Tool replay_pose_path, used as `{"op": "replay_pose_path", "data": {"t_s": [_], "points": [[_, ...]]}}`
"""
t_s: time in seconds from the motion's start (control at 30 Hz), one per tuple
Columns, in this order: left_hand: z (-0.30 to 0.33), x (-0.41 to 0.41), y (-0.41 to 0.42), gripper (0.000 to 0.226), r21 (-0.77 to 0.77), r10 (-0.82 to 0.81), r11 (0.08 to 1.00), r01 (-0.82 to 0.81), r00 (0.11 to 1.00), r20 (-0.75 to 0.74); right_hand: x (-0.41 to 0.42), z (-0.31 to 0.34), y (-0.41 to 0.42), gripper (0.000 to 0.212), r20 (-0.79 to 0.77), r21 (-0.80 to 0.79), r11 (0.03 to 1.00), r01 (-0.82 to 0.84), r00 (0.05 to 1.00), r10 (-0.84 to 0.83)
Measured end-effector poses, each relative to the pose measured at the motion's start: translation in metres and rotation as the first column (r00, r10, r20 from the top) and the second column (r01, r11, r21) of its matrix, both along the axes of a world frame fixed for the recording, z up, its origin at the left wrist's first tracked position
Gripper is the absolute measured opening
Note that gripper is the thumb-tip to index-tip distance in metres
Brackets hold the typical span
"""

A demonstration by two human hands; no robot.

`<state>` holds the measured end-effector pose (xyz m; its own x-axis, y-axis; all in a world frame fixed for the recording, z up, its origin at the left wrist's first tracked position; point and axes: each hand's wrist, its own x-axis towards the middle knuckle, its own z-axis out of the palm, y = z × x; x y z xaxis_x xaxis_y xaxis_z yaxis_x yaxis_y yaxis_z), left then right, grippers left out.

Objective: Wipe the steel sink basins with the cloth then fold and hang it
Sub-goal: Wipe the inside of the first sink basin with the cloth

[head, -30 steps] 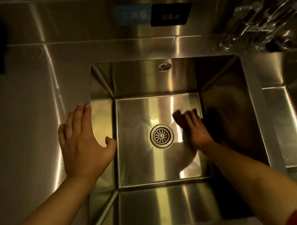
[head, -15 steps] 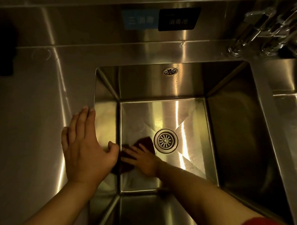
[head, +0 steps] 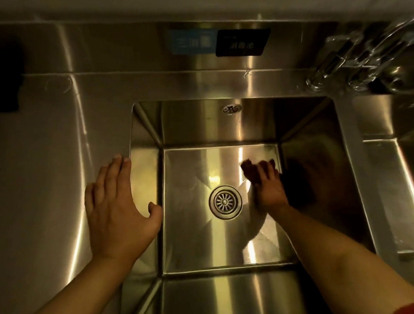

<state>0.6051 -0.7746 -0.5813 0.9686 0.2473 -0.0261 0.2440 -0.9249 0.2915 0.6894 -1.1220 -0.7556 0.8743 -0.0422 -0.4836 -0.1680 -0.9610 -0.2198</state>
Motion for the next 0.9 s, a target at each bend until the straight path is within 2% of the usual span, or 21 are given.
{"op": "replay_pose_path", "data": {"t_s": [0.07, 0.13, 0.2, 0.27, 0.33, 0.4, 0.47, 0.6, 0.77, 0.9], "points": [[-0.001, 0.000, 0.000, 0.099, 0.012, 0.001, 1.000, -0.001, 1.000, 0.002, -0.034, -0.003, 0.001, 0.072, -0.041, -0.047, 0.992, -0.119, 0.992, 0.117], [-0.002, 0.000, 0.001, 0.099, 0.023, -0.002, 1.000, 0.002, 1.000, -0.003, -0.072, -0.007, 0.006, 0.078, -0.097, -0.048, 0.946, -0.322, 0.944, 0.316], [-0.003, 0.000, 0.002, 0.099, 0.031, -0.005, 0.999, 0.006, 1.000, -0.010, -0.104, -0.014, 0.013, 0.081, -0.143, 0.041, 0.837, -0.546, 0.825, 0.546], [-0.004, 0.001, 0.002, 0.099, 0.028, -0.004, 1.000, 0.004, 1.000, -0.010, -0.121, -0.023, 0.022, 0.078, -0.151, 0.136, 0.672, -0.728, 0.655, 0.740], [-0.004, 0.000, 0.002, 0.099, 0.020, -0.001, 1.000, 0.001, 1.000, -0.010, -0.122, -0.033, 0.036, 0.079, -0.123, 0.195, 0.511, -0.837, 0.496, 0.860], [-0.003, -0.001, 0.003, 0.099, 0.016, -0.002, 1.000, 0.002, 1.000, -0.015, -0.119, -0.042, 0.057, 0.085, -0.068, 0.199, 0.418, -0.886, 0.413, 0.908], [-0.002, -0.001, 0.002, 0.099, 0.011, -0.006, 1.000, 0.007, 1.000, -0.023, -0.116, -0.050, 0.082, 0.086, -0.011, 0.212, 0.421, -0.882, 0.429, 0.903], [0.001, -0.001, -0.002, 0.100, 0.000, -0.001, 1.000, 0.001, 1.000, -0.025, -0.088, -0.054, 0.121, 0.072, 0.055, 0.216, 0.510, -0.832, 0.532, 0.845], [0.000, 0.000, -0.001, 0.099, 0.010, -0.008, 1.000, 0.008, 1.000, -0.018, -0.010, -0.040, 0.133, 0.070, 0.113, 0.156, 0.745, -0.649, 0.761, 0.639], [-0.005, 0.000, 0.002, 0.100, 0.022, -0.006, 1.000, 0.007, 1.000, -0.012, 0.046, -0.026, 0.079, 0.083, 0.127, 0.084, 0.928, -0.363, 0.928, 0.351]]}}
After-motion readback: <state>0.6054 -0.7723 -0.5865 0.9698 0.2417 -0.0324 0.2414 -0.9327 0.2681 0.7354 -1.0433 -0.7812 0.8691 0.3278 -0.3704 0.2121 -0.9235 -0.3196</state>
